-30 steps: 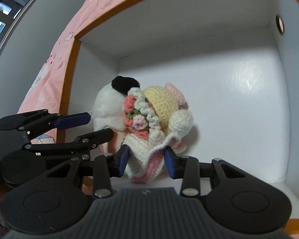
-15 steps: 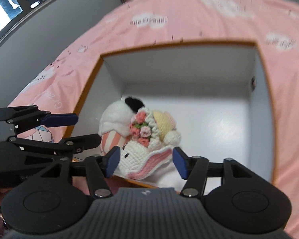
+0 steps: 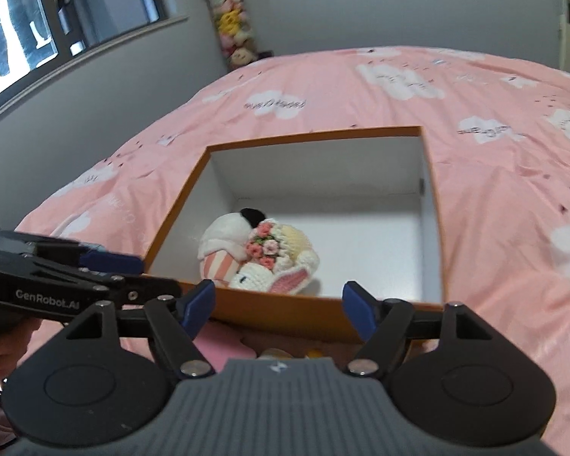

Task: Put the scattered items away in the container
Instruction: 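Open both tools and withdraw them from the box back to the pile, then move the left tool to the Vaseline tube and white card while the right tool reaches the sailor dog plush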

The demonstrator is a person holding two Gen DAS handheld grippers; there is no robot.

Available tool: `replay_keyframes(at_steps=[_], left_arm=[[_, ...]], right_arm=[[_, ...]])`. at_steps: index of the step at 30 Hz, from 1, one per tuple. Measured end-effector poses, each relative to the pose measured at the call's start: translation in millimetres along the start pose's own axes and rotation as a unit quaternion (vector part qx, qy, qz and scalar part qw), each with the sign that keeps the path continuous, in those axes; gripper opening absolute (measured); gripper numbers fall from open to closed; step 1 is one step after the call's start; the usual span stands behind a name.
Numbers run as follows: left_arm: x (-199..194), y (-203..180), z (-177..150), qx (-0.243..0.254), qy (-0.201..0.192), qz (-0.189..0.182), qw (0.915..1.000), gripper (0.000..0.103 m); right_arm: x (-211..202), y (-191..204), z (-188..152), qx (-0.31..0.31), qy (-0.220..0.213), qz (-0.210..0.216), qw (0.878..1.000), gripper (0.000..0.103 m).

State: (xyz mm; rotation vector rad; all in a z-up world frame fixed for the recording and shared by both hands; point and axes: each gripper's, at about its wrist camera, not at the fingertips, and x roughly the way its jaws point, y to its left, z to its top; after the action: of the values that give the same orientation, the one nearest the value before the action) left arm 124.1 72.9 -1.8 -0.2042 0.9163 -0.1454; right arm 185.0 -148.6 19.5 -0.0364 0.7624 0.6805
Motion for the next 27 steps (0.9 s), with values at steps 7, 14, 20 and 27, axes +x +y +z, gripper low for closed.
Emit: replay_keyframes(at_steps=[7,14,20,27], left_arm=[[-4,-21,-31,-0.008,-0.02,0.003,0.9998,0.079],[13,-42,-55,0.024,0.015,0.019,0.9994,0.073],[29,-33,-65,0.006,0.048,0.021,0.9986,0.072],[47,-26,-68,-0.013,0.082,0.014,0.9965,0.072]], right_arm=[[-17,-2,-35,-0.017,-0.025,-0.045,0.999,0.083],[-17,-1,-60,-0.028,0.001,-0.082,0.996,0.084],[-10,-4,-75,-0.036,0.038,-0.099,0.994,0.084],[5,-12,-83,-0.021,0.079,-0.1,0.992,0.084]])
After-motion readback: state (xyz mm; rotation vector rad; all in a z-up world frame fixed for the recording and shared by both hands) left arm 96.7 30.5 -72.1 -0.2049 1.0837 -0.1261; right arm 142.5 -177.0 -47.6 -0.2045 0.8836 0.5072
